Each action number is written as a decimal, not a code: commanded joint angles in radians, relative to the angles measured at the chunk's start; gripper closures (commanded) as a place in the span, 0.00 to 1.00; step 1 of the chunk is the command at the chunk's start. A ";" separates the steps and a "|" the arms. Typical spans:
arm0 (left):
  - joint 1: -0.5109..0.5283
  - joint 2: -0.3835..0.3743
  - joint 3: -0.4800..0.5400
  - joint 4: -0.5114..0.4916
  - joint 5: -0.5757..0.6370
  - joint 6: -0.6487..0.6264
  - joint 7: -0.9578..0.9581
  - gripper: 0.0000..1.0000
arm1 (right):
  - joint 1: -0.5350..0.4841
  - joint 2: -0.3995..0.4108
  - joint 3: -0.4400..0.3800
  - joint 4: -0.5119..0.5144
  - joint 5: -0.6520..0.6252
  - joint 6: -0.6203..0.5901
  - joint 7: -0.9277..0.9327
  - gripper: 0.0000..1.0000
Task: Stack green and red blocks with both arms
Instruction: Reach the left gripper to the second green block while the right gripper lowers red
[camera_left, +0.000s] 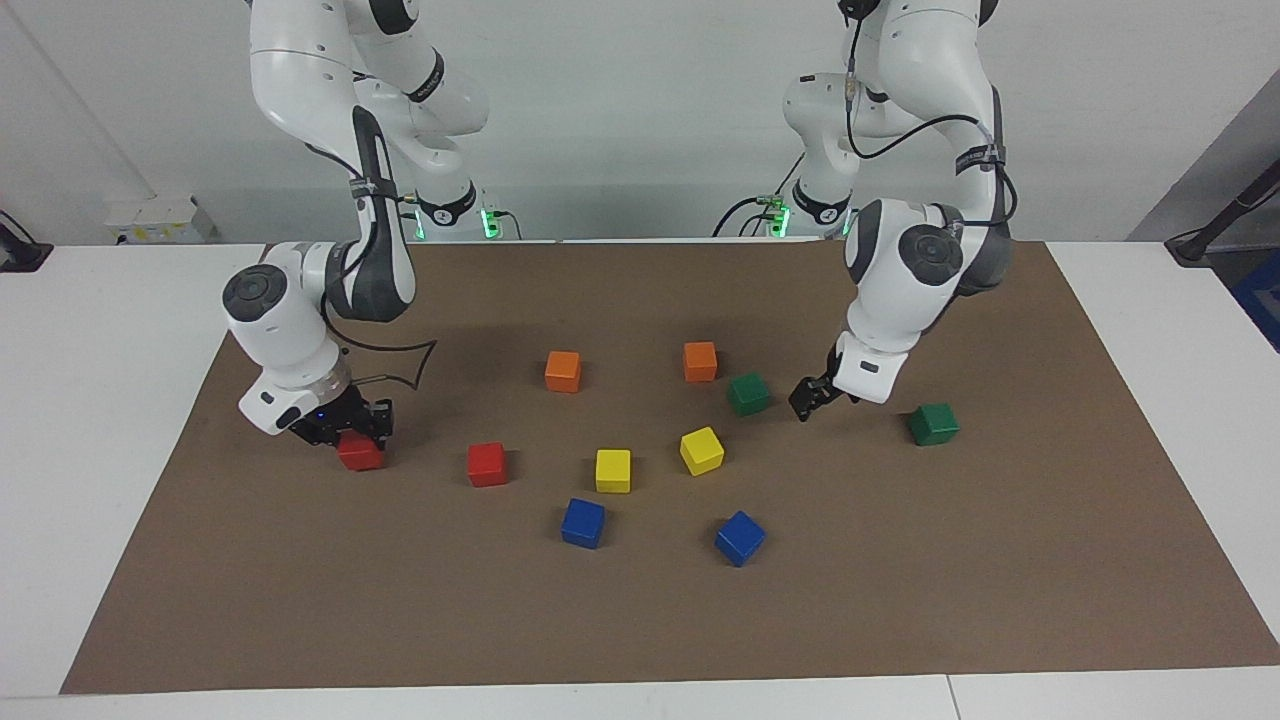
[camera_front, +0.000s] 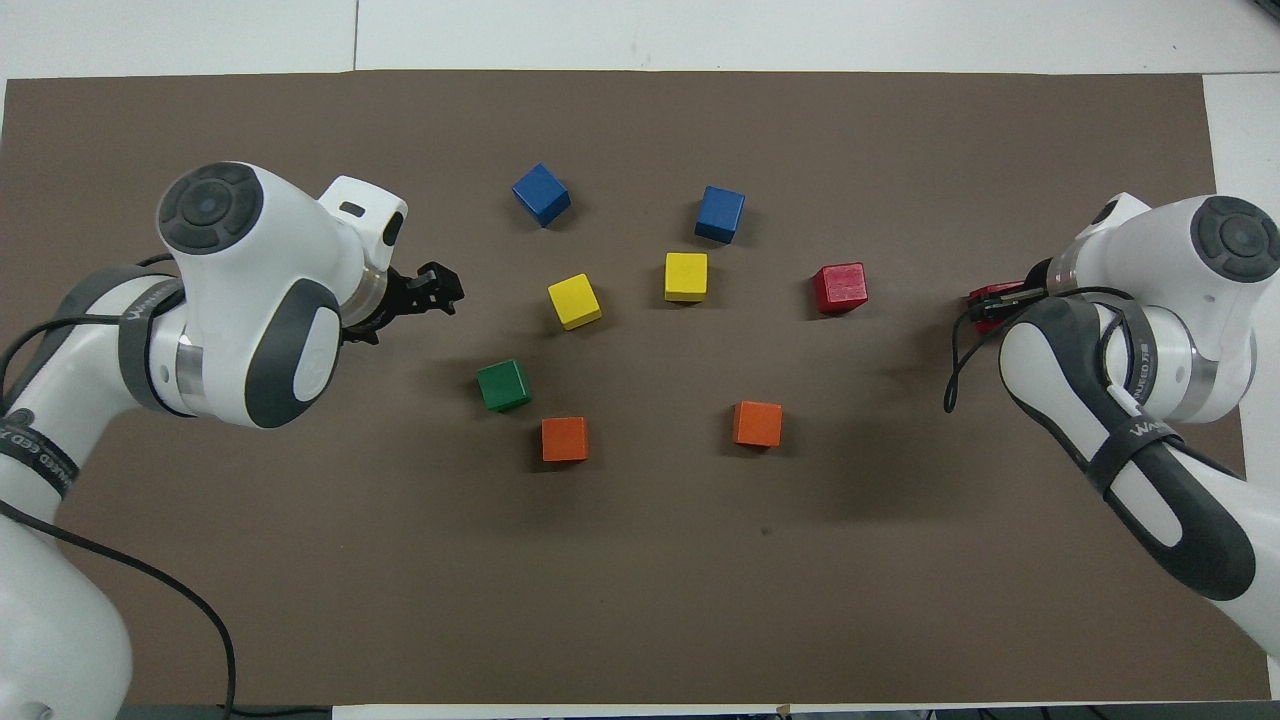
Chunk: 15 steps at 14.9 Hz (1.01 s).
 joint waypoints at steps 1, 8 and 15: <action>-0.076 -0.027 0.017 -0.034 -0.005 -0.006 -0.112 0.00 | -0.012 0.005 0.007 -0.010 -0.005 0.023 -0.023 1.00; -0.124 -0.050 0.015 -0.112 -0.005 0.074 -0.071 0.00 | -0.015 0.015 0.007 -0.005 0.001 0.013 -0.009 0.00; -0.151 -0.038 0.015 -0.170 -0.003 0.117 -0.068 0.00 | 0.052 -0.022 0.033 0.305 -0.002 -0.395 0.084 0.00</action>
